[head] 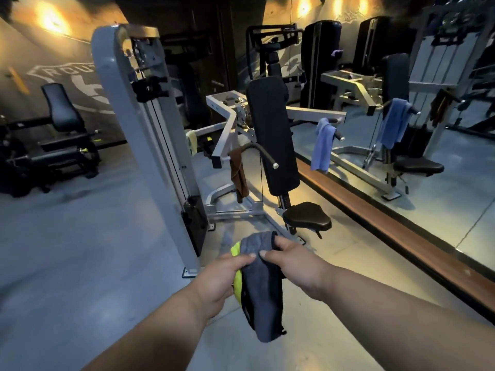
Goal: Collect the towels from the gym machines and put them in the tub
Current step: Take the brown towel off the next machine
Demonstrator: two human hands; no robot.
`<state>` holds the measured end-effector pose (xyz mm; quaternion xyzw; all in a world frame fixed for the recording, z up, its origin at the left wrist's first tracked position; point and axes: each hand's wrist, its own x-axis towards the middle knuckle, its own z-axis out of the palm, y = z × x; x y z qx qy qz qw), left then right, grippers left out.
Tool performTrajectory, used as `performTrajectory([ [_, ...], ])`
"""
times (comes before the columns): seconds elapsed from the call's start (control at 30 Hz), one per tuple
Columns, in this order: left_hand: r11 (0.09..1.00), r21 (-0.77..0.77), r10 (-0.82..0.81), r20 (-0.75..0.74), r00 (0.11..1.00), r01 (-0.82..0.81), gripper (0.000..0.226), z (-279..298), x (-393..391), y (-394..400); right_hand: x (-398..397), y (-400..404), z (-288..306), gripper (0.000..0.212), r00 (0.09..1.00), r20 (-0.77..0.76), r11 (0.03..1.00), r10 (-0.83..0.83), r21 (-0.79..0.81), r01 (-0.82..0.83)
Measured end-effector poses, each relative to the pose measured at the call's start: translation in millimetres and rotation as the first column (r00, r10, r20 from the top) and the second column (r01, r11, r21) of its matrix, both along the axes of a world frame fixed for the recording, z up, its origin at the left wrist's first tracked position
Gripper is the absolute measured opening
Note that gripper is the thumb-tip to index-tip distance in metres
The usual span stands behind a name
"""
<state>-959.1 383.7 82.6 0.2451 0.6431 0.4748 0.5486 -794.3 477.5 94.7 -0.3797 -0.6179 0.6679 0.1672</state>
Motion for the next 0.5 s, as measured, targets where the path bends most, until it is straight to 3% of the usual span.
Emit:
performTrajectory([
  [0.2,0.998,0.007,0.060,0.051,0.997,-0.061,0.015,-6,-34,82,-38,91,-1,0.021,0.996,0.066,0.998,0.054,-0.032,-0.052],
  [0.4,0.998,-0.050,0.026,0.060,0.998,-0.023,0.018,-22,-90,173,-91,181,-20,0.019,0.991,0.132,0.999,0.027,-0.036,-0.022],
  [0.5,0.995,-0.080,0.065,0.070,0.995,-0.059,0.024,-34,-125,224,-124,226,-21,0.019,0.971,0.239,1.000,0.023,0.000,-0.023],
])
